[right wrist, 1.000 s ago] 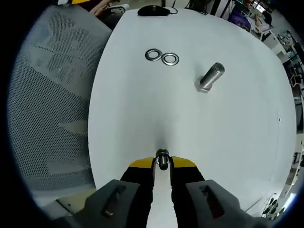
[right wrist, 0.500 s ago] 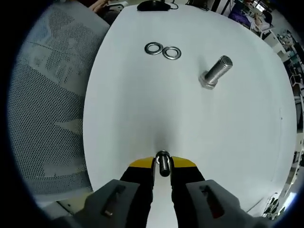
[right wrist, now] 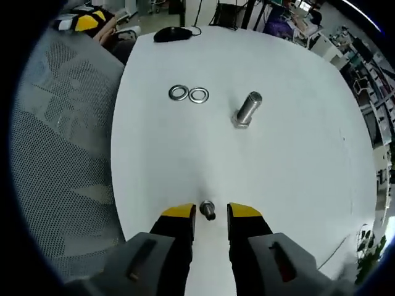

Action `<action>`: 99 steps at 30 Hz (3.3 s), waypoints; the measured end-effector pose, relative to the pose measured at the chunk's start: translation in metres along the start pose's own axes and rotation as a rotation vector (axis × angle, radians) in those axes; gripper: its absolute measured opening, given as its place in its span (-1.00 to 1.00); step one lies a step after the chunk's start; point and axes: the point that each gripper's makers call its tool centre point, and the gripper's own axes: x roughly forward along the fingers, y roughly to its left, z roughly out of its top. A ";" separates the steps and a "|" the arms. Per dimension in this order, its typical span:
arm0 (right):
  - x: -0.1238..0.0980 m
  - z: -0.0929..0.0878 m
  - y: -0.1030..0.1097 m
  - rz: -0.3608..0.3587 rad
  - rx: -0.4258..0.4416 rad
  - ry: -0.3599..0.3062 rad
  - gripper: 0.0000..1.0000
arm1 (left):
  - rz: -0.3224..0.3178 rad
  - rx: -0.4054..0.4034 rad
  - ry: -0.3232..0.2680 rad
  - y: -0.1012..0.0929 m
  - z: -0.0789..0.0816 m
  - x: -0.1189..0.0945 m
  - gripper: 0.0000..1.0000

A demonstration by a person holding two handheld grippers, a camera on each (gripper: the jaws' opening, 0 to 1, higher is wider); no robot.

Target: Place the washer onto the threaded stud by aligning its center hole with the stud, sliding it down to the base, and recovering from edge contact or off-axis alignment until the washer reaches the visible bottom stop.

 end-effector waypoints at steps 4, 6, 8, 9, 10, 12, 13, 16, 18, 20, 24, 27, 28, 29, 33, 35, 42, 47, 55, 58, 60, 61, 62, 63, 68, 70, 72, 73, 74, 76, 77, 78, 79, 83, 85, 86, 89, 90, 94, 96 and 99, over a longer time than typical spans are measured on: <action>-0.038 0.007 0.005 -0.031 0.038 -0.060 -0.53 | -0.002 0.004 0.008 0.000 -0.001 0.000 -0.86; -0.060 0.017 0.008 -0.068 0.062 -0.126 -0.49 | -0.004 0.007 0.009 -0.001 -0.001 0.000 -0.86; -0.081 0.029 0.015 -0.078 0.075 -0.198 -0.49 | -0.005 0.006 0.005 -0.001 -0.001 0.000 -0.86; -0.091 0.033 0.017 -0.095 0.096 -0.230 -0.49 | -0.005 0.005 0.003 -0.001 0.000 0.000 -0.86; -0.104 0.037 0.020 -0.113 0.127 -0.277 -0.49 | -0.005 0.004 0.003 -0.001 0.000 0.000 -0.86; -0.122 0.042 0.024 -0.137 0.171 -0.341 -0.49 | -0.006 0.006 0.004 -0.001 -0.001 0.000 -0.85; -0.133 0.044 0.027 -0.149 0.217 -0.392 -0.49 | -0.008 0.008 0.004 -0.002 -0.001 0.000 -0.85; -0.155 0.042 0.037 -0.164 0.319 -0.484 -0.49 | -0.012 0.011 0.004 -0.003 0.000 0.000 -0.85; -0.169 0.040 0.046 -0.181 0.355 -0.540 -0.49 | -0.029 0.031 0.004 -0.006 0.000 -0.001 -0.87; -0.182 0.036 0.052 -0.198 0.431 -0.604 -0.49 | -0.031 0.034 0.007 -0.007 -0.001 -0.001 -0.87; -0.197 0.025 0.061 -0.250 0.518 -0.673 -0.49 | -0.019 0.020 -0.013 -0.004 0.003 -0.002 -0.88; -0.202 0.013 0.065 -0.279 0.558 -0.705 -0.49 | -0.015 0.044 -0.059 -0.005 0.010 -0.003 -0.89; -0.203 0.008 0.066 -0.294 0.577 -0.716 -0.48 | -0.018 0.037 -0.063 -0.005 0.011 -0.004 -0.89; -0.202 0.005 0.070 -0.302 0.601 -0.723 -0.47 | -0.019 0.038 -0.067 -0.006 0.012 -0.004 -0.89; -0.200 0.001 0.077 -0.343 0.657 -0.777 -0.46 | -0.032 0.063 -0.082 -0.009 0.014 -0.005 -0.89; -0.199 0.002 0.079 -0.367 0.688 -0.814 -0.47 | -0.043 0.067 -0.101 -0.011 0.017 -0.005 -0.89; -0.186 -0.004 0.088 -0.435 0.618 -0.714 -0.47 | -0.048 0.086 -0.114 -0.012 0.020 -0.005 -0.91; -0.181 -0.018 0.091 -0.422 0.673 -0.718 -0.48 | -0.048 0.088 -0.105 -0.012 0.019 -0.005 -0.92; -0.172 -0.028 0.097 -0.435 0.798 -0.737 -0.49 | -0.040 0.078 -0.097 -0.009 0.018 -0.004 -0.92; -0.168 -0.032 0.098 -0.446 0.826 -0.732 -0.49 | -0.042 0.081 -0.094 -0.009 0.018 -0.003 -0.92; -0.164 -0.035 0.100 -0.452 0.851 -0.730 -0.51 | -0.053 0.084 -0.096 -0.010 0.018 -0.002 -0.93; -0.160 -0.036 0.102 -0.453 0.870 -0.724 -0.51 | -0.058 0.083 -0.101 -0.010 0.019 -0.002 -0.94; -0.155 -0.037 0.106 -0.448 0.885 -0.718 -0.51 | -0.060 0.081 -0.105 -0.011 0.020 -0.002 -0.95; -0.146 -0.031 0.114 -0.411 0.909 -0.730 -0.52 | -0.060 0.081 -0.107 -0.011 0.020 -0.002 -0.95; -0.152 -0.038 0.104 -0.501 0.864 -0.684 -0.52 | -0.047 0.078 -0.174 -0.009 0.031 -0.005 -0.99; -0.149 -0.043 0.104 -0.490 0.898 -0.674 -0.52 | -0.053 0.083 -0.161 -0.011 0.029 -0.005 -0.99; -0.151 -0.043 0.103 -0.480 0.923 -0.707 -0.52 | -0.064 0.083 -0.153 -0.014 0.028 -0.004 -0.99; -0.150 -0.044 0.103 -0.471 0.933 -0.706 -0.52 | -0.067 0.085 -0.155 -0.015 0.028 -0.004 -0.99; -0.149 -0.045 0.104 -0.464 0.940 -0.701 -0.52 | -0.066 0.086 -0.157 -0.016 0.029 -0.004 -0.99; -0.145 -0.044 0.107 -0.439 0.944 -0.685 -0.52 | -0.054 0.082 -0.161 -0.014 0.029 -0.005 -0.99; -0.144 -0.044 0.107 -0.427 0.938 -0.685 -0.52 | -0.049 0.075 -0.163 -0.013 0.029 -0.005 -0.99; -0.144 -0.043 0.108 -0.420 0.932 -0.689 -0.52 | -0.038 0.061 -0.172 -0.011 0.031 -0.006 -0.99; -0.144 -0.041 0.108 -0.412 0.925 -0.695 -0.52 | -0.027 0.054 -0.183 -0.009 0.032 -0.007 -1.00; -0.143 -0.042 0.106 -0.397 0.925 -0.694 -0.52 | 0.054 0.033 -0.266 0.001 0.045 -0.015 -1.00; -0.142 -0.046 0.104 -0.395 0.938 -0.692 -0.52 | 0.051 0.024 -0.216 -0.002 0.037 -0.011 -1.00; -0.143 -0.046 0.103 -0.396 0.938 -0.695 -0.52 | 0.049 0.030 -0.205 -0.003 0.036 -0.010 -1.00; -0.145 -0.044 0.101 -0.400 0.936 -0.715 -0.52 | 0.043 0.050 -0.175 -0.005 0.030 -0.009 -1.00; -0.145 -0.042 0.102 -0.394 0.931 -0.719 -0.52 | 0.044 0.047 -0.170 -0.004 0.029 -0.009 -1.00; -0.148 -0.033 0.105 -0.371 0.892 -0.765 -0.52 | 0.058 0.023 -0.167 0.000 0.029 -0.009 -1.00; -0.150 -0.029 0.104 -0.369 0.876 -0.789 -0.52 | 0.054 0.026 -0.173 -0.001 0.030 -0.009 -1.00; -0.153 -0.020 0.105 -0.364 0.845 -0.815 -0.52 | 0.037 0.031 -0.173 0.002 0.030 -0.008 -1.00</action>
